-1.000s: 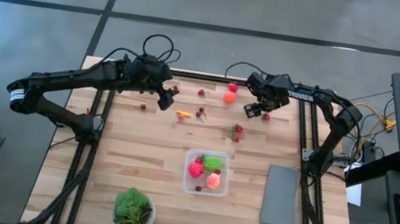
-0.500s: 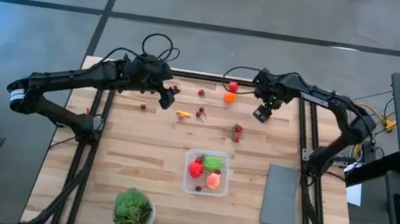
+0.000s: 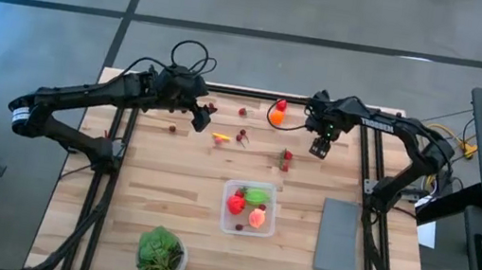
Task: Pick and placing Produce into tupperware
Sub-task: Put the red strawberry into the transparent bin
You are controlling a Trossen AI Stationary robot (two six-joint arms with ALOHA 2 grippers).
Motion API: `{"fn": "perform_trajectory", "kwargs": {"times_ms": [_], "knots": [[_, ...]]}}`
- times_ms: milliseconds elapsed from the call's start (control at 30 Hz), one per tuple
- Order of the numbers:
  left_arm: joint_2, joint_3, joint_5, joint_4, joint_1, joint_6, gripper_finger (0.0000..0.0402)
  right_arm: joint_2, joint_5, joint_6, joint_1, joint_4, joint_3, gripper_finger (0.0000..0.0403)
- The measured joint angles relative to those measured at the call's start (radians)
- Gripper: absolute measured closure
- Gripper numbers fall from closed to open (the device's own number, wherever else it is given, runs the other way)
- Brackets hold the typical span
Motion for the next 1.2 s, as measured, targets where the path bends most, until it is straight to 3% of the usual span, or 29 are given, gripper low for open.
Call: {"fn": "perform_trajectory", "kwargs": {"times_ms": [433,933,1200], "knots": [[0.000,-0.002,0.000,-0.003,0.000,0.001,0.0128,0.055,0.016,-0.194,0.000,0.039,-0.005,0.0181],[0.000,-0.004,0.000,-0.003,0.000,0.002,0.0128,0.126,0.027,-0.180,0.000,0.051,-0.006,0.0183],[0.000,-0.009,0.000,-0.002,0.000,0.003,0.0128,0.126,0.027,-0.151,0.000,0.064,-0.006,0.0226]]}}
